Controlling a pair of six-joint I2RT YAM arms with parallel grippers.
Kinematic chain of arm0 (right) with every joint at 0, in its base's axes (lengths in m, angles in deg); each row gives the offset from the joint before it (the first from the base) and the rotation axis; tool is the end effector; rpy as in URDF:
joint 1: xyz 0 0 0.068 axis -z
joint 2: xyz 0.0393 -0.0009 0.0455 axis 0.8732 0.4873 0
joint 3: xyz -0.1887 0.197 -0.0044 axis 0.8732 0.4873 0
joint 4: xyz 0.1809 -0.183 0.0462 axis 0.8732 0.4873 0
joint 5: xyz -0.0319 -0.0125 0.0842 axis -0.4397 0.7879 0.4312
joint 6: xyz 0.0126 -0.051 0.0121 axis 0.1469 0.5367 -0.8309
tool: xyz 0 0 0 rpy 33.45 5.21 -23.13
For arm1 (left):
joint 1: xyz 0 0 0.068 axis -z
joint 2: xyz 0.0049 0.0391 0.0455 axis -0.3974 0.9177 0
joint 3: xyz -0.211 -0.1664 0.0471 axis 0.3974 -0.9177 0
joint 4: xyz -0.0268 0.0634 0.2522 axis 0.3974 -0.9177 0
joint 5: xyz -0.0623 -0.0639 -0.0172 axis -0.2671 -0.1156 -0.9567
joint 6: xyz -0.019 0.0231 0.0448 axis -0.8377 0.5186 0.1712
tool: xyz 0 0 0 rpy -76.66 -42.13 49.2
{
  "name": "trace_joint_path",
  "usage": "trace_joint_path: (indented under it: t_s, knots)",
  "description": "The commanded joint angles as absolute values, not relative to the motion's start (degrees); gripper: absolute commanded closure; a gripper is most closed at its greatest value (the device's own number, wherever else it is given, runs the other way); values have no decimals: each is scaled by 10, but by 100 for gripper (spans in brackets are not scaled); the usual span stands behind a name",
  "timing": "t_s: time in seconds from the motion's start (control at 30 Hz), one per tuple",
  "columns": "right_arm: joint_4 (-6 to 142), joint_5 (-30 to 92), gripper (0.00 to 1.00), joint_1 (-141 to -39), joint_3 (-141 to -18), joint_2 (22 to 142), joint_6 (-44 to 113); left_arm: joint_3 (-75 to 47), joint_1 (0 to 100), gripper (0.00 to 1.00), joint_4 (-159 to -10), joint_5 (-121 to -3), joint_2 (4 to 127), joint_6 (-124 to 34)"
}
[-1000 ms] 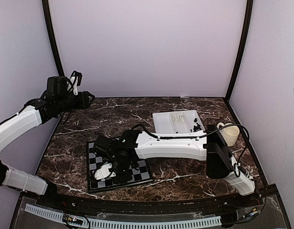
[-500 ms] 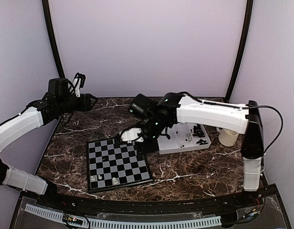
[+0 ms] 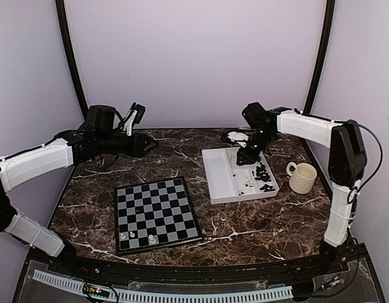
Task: Set up the chess pieces on the board
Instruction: Pick up the bishop from the storage box.
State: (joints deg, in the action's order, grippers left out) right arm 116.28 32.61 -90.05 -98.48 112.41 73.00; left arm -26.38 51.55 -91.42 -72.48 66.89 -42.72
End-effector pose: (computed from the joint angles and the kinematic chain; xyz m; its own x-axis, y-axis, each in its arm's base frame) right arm 0.3576 0.2068 0.2449 -0.3943 -0.8122 -0.4300 -0.8780 0.4710 -0.0847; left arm 0.2710 -0.1577 0.3163 -0.4365 0.0567 -0.8979 0.6444 0.7162 -0.2680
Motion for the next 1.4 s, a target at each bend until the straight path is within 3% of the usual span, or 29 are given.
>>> trace_joint_path:
  t_s: [0.0,0.23,0.5,0.73,0.93,1.37]
  knots:
    - [1127,313,77,-888,-982,1154,721,-231,526,56,-921,-752,687,-454]
    - [1173,282,77,-888,-1012,1187,732,-176,527,56,-957,-743,717,-451]
    - [1211,264,76,-889,-964,1158,782,-163,527,56,-944,-748,736,-459]
    - [1183,279,66,-903,-926,1142,803,-153,527,55,-946,-756,749,-461]
    - [1117,283,57,-904,-964,1181,754,-153,527,55,-946,-754,752,-465]
    - [1092,280,61,-904,-1008,1244,739,-169,527,55,-943,-742,743,-465]
